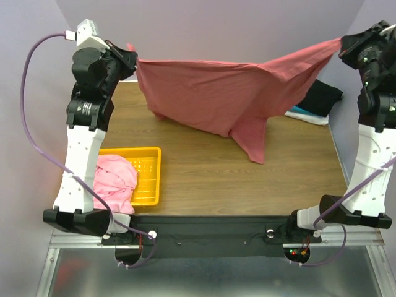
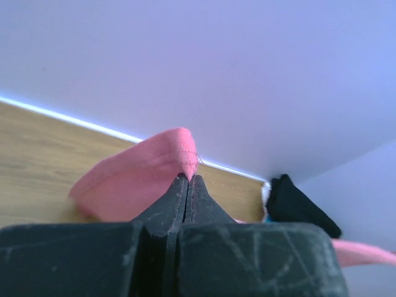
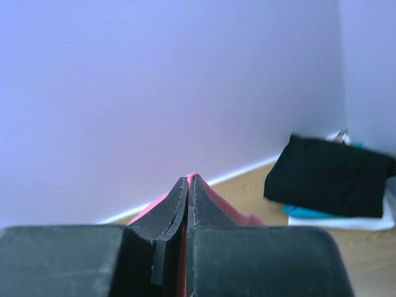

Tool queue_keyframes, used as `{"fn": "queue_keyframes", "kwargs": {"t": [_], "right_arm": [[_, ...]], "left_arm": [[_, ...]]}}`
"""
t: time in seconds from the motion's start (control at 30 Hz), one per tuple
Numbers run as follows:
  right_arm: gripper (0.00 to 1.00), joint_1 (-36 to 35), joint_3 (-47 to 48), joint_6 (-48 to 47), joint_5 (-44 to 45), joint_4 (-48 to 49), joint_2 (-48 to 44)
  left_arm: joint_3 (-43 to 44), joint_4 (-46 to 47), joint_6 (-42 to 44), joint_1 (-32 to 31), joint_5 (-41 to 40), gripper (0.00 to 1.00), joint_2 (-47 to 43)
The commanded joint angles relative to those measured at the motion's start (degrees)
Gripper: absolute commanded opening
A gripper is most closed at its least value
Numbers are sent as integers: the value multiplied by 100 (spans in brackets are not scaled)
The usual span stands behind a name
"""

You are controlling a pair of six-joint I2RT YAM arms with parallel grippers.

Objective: Fold and stack the t-shirts
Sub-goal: Flatten the tshirt out

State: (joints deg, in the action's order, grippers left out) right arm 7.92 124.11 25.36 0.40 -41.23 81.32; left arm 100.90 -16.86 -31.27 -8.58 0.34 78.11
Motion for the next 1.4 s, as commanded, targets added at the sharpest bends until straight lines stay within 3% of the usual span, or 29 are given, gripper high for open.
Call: {"fn": "queue_keyframes", "kwargs": {"t": [0.0, 0.17, 0.33, 0.57, 0.77, 1.03, 1.13, 1.37], "right_arm": [[0, 51, 710, -453, 1022, 186, -195], [0, 43, 1035, -594, 1260, 282, -634], [0, 43, 1536, -734, 1436, 642, -968], [0, 34, 2064, -814, 1744, 1336, -1127], [0, -19, 1767, -902, 1990, 1530, -890], [0, -19, 274, -472, 1306, 1566, -21], [0, -19, 51, -252, 962, 1627, 655], [0, -19, 604, -146, 654, 1856, 1825]], "left_arm": [[141, 464, 349, 23, 861, 0, -576], [-114, 438, 393, -38, 1582, 0, -1385], [175, 237, 349, -39, 1899, 0, -1895], [896, 148, -10, -39, 2304, 0, -2045], [318, 614, -301, -39, 2480, 0, -1835], [78, 500, 120, -161, 2726, 0, -122], [578, 351, 445, -223, 2480, 0, 967], [3248, -668, 911, -223, 2164, 0, 3042]]}}
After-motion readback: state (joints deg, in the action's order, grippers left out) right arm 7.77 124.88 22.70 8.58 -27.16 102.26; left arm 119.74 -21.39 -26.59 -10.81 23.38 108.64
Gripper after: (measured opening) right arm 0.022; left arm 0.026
